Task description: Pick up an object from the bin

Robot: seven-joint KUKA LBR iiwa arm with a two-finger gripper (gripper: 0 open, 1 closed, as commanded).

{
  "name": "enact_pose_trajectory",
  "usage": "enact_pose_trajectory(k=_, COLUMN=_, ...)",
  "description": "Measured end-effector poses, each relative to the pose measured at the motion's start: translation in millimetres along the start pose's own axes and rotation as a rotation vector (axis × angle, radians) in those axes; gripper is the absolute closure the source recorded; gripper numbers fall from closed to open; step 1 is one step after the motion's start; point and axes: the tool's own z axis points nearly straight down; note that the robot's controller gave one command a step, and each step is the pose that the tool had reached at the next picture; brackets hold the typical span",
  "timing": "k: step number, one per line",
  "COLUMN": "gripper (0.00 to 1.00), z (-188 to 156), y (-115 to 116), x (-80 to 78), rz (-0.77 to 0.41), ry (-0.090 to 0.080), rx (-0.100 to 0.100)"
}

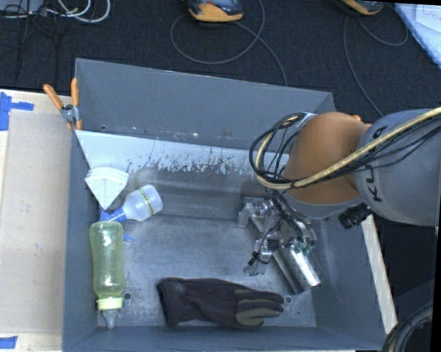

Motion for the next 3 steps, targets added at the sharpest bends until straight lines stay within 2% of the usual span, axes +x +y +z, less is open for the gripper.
enact_pose_trajectory(k=1, gripper=0.0, z=-4.7, y=0.0, x=-1.4, rz=0.0, ry=-0.007, rx=0.0)
enact_pose_trajectory(k=2, gripper=0.0, z=19.8, y=-1.9, x=31.3, rz=-0.091, ry=-0.008, rx=0.0)
enact_pose_trajectory(k=3, gripper=1.0, z=63.4, y=41.5, x=64.3, rz=-0.218, ry=-0.001, rx=0.001)
